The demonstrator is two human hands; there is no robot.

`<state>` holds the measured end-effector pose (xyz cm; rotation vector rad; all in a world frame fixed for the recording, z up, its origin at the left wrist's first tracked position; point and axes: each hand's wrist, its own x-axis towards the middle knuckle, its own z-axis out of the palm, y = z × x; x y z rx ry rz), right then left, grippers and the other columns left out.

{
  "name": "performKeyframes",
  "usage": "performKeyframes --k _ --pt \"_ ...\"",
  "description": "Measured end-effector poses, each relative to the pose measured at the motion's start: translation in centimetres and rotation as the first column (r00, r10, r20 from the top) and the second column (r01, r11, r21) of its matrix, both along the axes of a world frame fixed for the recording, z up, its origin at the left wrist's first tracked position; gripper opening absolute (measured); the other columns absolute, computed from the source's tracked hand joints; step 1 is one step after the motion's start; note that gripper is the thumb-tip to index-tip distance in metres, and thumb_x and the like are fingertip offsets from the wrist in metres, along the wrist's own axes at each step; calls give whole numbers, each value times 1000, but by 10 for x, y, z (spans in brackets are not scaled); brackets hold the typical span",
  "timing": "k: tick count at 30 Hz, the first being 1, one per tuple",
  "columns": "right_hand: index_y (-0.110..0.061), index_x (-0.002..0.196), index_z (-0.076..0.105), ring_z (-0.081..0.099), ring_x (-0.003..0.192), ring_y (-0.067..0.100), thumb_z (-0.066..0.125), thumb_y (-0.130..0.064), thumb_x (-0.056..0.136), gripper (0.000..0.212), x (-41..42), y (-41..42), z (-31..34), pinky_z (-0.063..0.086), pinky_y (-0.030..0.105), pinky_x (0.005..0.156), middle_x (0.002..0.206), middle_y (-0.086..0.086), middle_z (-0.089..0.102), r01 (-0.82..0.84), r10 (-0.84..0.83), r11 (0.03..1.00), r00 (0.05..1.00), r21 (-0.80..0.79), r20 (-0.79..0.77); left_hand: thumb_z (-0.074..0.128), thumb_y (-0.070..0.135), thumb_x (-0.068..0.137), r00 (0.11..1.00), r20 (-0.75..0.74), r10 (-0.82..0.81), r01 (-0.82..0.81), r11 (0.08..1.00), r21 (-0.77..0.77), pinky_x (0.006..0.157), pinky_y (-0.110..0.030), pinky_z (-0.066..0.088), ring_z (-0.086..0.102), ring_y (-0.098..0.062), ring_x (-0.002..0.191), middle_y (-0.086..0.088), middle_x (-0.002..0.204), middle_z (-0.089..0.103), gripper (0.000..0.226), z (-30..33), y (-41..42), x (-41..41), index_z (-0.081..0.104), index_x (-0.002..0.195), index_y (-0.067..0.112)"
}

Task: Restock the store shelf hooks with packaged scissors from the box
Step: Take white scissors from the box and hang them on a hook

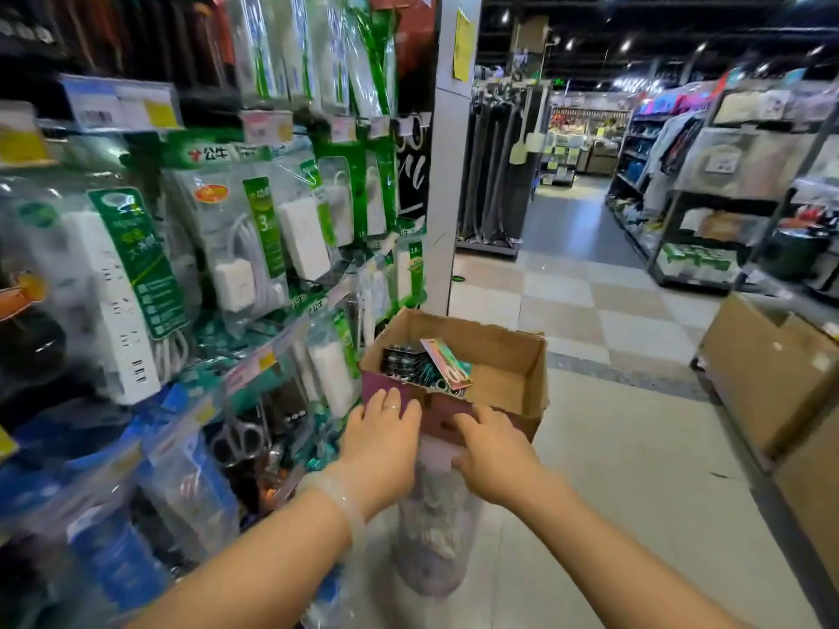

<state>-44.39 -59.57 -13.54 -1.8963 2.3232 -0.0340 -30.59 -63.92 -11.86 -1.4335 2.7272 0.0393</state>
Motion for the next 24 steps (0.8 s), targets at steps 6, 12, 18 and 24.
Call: performKeyframes --k 6,12,18,24 --pt "-15 138 37 39 126 33 54 -31 89 55 -65 -109 15 42 43 100 140 12 36 92 -93 996 996 10 12 52 21 91 997 -65 -32 31 999 -15 110 -42 28 23 -30 139 -14 148 26 59 5 -118 -47 25 142 12" --pt "-13 134 41 45 123 31 52 -29 91 47 -114 -189 -12 41 36 100 136 13 43 150 -158 986 981 77 109 50 26 92 996 -90 -23 34 991 132 99 -42 39 38 -31 128 -10 139 38 48 -18 -200 -90 34 135 13" --pt "-16 138 38 46 123 31 51 -24 91 50 -161 -255 -74 42 31 97 137 14 46 122 -171 969 959 217 227 48 25 90 1000 -3 8 -7 945 326 100 -45 39 39 -32 126 -9 138 37 47 -70 -255 -129 34 134 14" --pt "-8 124 46 55 111 31 59 -27 86 44 -200 -338 -136 41 28 78 125 13 58 21 -130 952 931 306 340 49 29 93 994 38 98 -105 882 460 99 -43 39 39 -31 126 -9 137 38 49 -112 -300 -168 33 137 14"
